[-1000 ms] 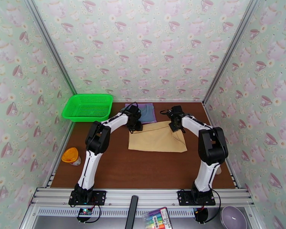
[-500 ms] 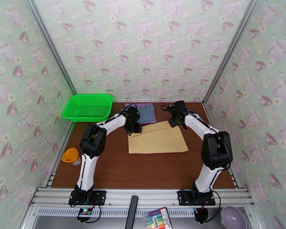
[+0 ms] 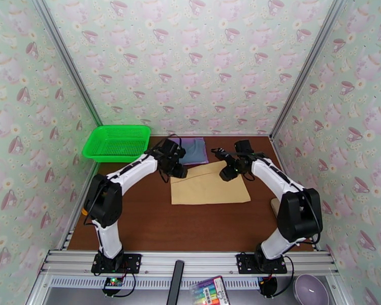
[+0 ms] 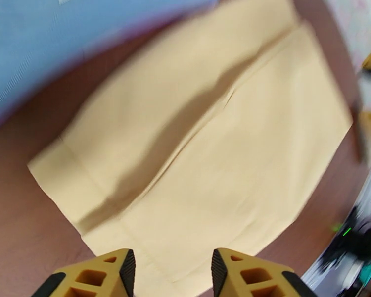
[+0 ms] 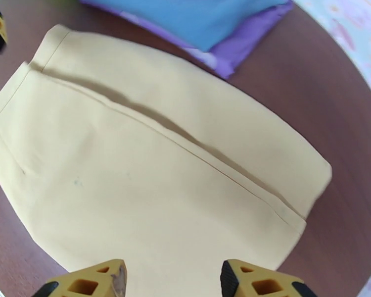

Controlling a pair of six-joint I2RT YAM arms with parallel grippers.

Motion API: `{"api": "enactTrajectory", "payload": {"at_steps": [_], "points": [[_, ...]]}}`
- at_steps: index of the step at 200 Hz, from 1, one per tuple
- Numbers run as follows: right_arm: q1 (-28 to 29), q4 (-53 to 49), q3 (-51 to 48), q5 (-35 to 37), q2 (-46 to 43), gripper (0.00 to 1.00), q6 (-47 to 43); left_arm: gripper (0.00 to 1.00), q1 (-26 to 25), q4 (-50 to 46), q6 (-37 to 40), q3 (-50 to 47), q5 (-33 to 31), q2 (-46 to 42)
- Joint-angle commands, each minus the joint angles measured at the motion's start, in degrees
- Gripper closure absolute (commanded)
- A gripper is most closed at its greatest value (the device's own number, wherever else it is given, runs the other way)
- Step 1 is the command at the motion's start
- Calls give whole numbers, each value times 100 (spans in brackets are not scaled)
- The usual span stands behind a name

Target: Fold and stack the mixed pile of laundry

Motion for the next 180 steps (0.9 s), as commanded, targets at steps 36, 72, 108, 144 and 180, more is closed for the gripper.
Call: {"api": "enactTrajectory", "payload": {"at_steps": [36,72,108,144,180], "points": [[80,-97,140,-508,159,43,-381,48,60,-155,2280,265,-147,159],[85,-157,165,-351,265,43,-429,48,86,-1027,2857,866,67,958],[85,-158,166,-354,297,43,-424,48,114,-1195,3103,1214,308,1564],[85,-202,166,-282,320,43,-441,48,128,-1408,3148,1581,282,1952],[84,-202,166,-295,331,44,-406,67,125,-1330,3109,1555,385,1939]]}}
